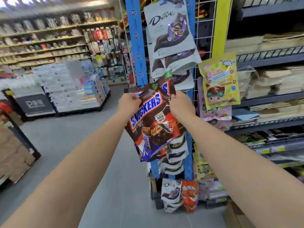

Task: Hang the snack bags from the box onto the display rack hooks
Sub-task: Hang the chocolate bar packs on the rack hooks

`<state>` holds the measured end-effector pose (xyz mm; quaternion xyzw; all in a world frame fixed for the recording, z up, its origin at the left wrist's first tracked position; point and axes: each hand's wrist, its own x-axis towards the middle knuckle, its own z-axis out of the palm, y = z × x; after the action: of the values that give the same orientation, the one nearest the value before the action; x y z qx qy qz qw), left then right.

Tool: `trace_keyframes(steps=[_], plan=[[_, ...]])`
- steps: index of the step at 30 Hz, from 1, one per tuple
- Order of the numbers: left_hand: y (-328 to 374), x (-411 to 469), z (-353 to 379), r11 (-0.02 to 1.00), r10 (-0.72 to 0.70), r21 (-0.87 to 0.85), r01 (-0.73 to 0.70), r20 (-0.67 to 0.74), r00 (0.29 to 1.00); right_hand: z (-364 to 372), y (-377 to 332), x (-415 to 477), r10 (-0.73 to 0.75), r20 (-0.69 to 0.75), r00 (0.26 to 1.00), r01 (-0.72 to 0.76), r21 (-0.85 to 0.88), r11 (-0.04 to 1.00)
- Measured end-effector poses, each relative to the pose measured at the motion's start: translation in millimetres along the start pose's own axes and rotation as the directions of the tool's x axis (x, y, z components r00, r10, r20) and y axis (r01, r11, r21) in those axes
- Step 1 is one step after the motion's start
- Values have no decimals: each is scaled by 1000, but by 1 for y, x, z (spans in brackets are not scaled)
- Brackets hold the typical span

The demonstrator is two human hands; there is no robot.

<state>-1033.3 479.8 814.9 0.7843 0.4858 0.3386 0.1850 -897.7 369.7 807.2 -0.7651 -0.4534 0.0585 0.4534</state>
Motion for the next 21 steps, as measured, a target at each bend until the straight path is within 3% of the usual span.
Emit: trace_keyframes(steps=[4,6,8,12,17,21], plan=[[2,27,-7,995,94,42,-92,-48,994,-11,-5,18,-284,-156,946,198,-415,888],[-1,40,-3,978,190,99,-184,-45,981,-18,-4,33,-353,-232,906,204,-491,847],[-1,53,1,963,236,149,-224,-64,970,-25,1,49,-404,-291,867,213,-516,830],[3,82,4,975,187,149,-164,-157,970,-36,18,78,-449,-401,799,236,-477,847],[13,106,16,982,168,108,-155,-124,978,-41,46,98,-560,-434,706,317,-513,798],[20,116,29,974,198,131,-183,-119,973,-37,64,105,-567,-437,698,351,-481,803]])
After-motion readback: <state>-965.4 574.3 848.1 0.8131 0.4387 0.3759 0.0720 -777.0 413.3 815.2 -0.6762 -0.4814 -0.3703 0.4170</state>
